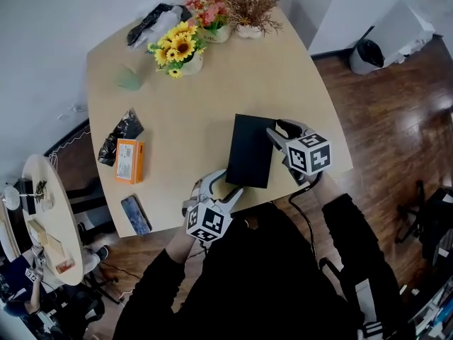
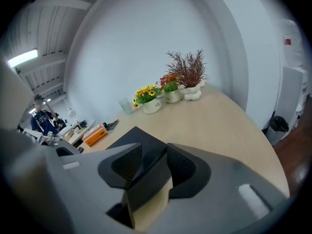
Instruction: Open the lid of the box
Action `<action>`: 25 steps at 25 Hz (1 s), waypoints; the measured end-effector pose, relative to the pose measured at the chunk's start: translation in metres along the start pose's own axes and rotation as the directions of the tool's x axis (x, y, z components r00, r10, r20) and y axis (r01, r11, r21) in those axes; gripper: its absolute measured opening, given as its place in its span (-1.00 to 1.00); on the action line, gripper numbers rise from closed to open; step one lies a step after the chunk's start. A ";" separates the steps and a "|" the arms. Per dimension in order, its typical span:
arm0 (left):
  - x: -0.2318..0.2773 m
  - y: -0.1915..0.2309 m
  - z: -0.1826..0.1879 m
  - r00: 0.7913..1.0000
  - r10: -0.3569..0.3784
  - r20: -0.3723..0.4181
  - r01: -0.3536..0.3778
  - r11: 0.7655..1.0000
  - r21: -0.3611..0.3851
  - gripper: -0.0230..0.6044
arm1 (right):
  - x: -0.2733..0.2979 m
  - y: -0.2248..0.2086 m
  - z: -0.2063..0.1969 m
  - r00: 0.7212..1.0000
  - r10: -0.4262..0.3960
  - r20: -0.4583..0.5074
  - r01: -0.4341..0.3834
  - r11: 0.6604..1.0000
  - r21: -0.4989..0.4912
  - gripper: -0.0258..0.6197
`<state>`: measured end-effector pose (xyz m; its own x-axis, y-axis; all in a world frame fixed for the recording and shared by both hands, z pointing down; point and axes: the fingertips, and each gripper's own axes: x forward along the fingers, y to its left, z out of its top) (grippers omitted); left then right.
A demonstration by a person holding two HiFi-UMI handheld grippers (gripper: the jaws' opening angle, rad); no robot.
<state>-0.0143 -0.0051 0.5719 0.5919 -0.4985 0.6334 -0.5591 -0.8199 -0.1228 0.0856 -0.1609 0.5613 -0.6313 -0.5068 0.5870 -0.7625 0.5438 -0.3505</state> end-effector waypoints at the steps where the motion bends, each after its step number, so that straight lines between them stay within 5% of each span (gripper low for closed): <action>1: 0.000 0.000 0.000 1.000 0.000 -0.002 0.000 1.000 -0.001 -0.15 | 0.002 -0.002 -0.001 1.000 -0.015 0.002 0.015 1.000 0.004 -0.41; 9: 0.001 0.001 0.000 1.000 0.009 -0.002 -0.009 1.000 -0.009 -0.15 | 0.004 -0.003 0.008 0.998 0.052 0.040 -0.056 0.994 0.096 -0.53; 12: 0.005 0.002 0.004 1.000 0.006 -0.003 -0.006 1.000 -0.007 -0.15 | 0.003 0.022 0.003 0.980 0.198 0.006 -0.196 0.966 0.170 -0.92; 15: 0.010 0.004 0.009 1.000 0.010 -0.008 -0.010 1.000 0.012 -0.15 | 0.003 0.049 -0.008 0.978 0.195 -0.080 -0.189 0.979 0.075 -0.74; 18: 0.008 0.006 0.013 1.000 0.013 0.013 -0.013 1.000 0.016 -0.17 | -0.020 0.054 -0.010 0.983 0.178 -0.042 -0.175 0.982 0.074 -0.58; 25: 0.003 0.009 0.012 0.996 -0.034 0.082 0.042 0.993 -0.106 -0.25 | -0.070 0.085 -0.077 0.980 0.193 -0.055 -0.188 0.979 0.074 -0.32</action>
<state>-0.0112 -0.0174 0.5635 0.6559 -0.4918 0.5727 -0.5920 -0.8058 -0.0140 0.0759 -0.0280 0.5465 -0.7577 -0.3553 0.5474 -0.6383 0.5783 -0.5081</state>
